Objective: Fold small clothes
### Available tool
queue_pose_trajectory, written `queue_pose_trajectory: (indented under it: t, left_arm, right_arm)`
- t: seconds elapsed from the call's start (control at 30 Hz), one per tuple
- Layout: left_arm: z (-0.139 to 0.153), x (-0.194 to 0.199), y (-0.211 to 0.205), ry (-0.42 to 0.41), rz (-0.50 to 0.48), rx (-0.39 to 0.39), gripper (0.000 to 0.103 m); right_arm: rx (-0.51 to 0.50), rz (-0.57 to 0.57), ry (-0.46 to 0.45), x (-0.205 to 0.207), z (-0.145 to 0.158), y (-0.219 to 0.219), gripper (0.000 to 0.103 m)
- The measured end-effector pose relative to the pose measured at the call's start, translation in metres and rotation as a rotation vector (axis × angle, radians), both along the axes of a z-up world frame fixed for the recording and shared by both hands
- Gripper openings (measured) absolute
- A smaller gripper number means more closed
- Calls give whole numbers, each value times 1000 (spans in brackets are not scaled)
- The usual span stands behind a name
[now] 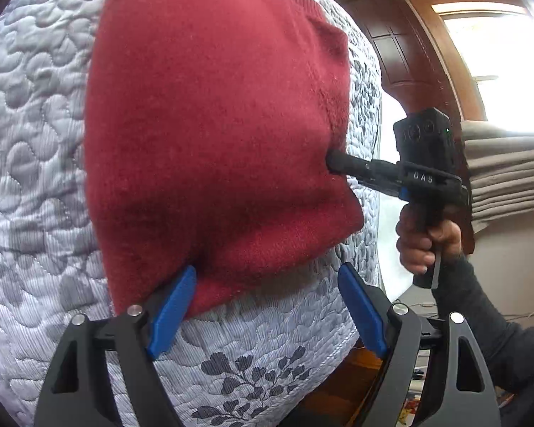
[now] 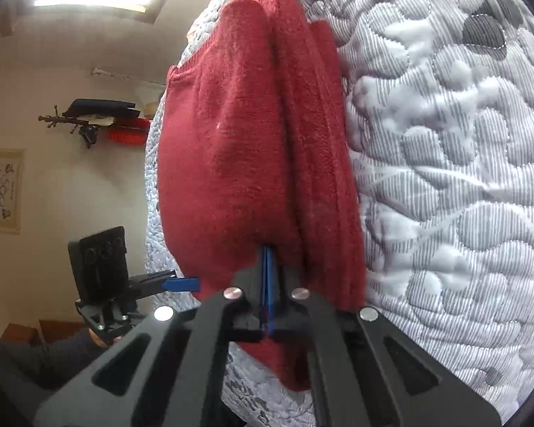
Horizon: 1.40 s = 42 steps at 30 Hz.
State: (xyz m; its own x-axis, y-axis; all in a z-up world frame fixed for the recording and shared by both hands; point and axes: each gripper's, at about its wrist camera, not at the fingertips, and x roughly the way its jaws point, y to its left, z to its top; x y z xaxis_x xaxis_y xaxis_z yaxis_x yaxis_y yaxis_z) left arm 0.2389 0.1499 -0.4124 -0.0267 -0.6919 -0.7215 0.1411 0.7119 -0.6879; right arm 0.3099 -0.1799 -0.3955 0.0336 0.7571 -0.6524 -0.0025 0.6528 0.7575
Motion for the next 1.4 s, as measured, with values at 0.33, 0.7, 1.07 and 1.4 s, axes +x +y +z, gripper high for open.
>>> queue_pose_trajectory:
  t: [0.33, 0.7, 1.07, 1.4]
  left_arm:
    - [31, -2, -49, -111, -142, 241, 82]
    - [36, 2, -23, -114, -121, 237, 86]
    - [52, 21, 35, -44, -7, 60, 89]
    - [-33, 78, 110, 181, 295, -318, 94]
  right_arm:
    - [-20, -42, -114, 87, 15, 8, 23]
    - [-88, -136, -134, 59, 23, -29, 69]
    - [-115, -212, 13, 8, -8, -49, 90]
    - [-40, -159, 48, 5, -34, -50, 93]
